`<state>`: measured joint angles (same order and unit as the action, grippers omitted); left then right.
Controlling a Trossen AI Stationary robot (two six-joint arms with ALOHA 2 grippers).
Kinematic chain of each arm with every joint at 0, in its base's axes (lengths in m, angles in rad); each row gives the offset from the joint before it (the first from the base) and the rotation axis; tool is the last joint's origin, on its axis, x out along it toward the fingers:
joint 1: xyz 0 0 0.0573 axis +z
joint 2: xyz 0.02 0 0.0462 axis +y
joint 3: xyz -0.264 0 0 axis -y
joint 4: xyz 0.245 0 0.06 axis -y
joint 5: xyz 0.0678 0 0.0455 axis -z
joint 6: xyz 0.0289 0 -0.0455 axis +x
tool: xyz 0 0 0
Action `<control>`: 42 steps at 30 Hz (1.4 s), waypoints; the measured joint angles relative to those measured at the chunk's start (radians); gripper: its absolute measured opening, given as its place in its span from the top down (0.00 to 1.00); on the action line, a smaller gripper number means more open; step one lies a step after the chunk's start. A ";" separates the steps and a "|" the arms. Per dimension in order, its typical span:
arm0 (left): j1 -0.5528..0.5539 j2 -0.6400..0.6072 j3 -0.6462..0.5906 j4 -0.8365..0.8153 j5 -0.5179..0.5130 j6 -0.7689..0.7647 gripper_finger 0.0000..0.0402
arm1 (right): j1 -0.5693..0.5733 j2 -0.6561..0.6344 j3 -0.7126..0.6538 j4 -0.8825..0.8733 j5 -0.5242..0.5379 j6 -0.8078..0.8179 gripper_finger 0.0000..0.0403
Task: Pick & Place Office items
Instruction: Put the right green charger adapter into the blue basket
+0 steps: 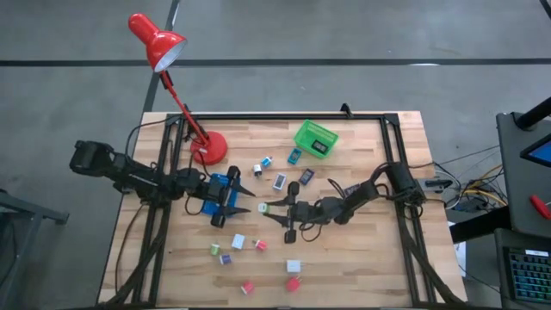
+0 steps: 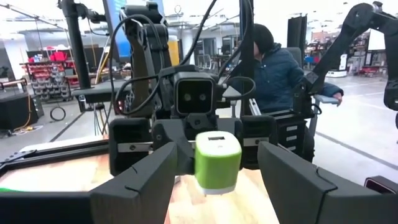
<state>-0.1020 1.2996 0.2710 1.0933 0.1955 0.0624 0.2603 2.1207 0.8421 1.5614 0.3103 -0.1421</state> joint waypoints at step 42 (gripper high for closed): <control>-0.006 0.195 0.117 0.075 0.022 0.024 0.54 | -0.010 -0.001 -0.001 0.009 -0.004 -0.016 0.71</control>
<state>-0.1085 1.4944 0.3878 1.1687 0.2176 0.0868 0.2504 2.1201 0.8413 1.5703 0.3064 -0.1580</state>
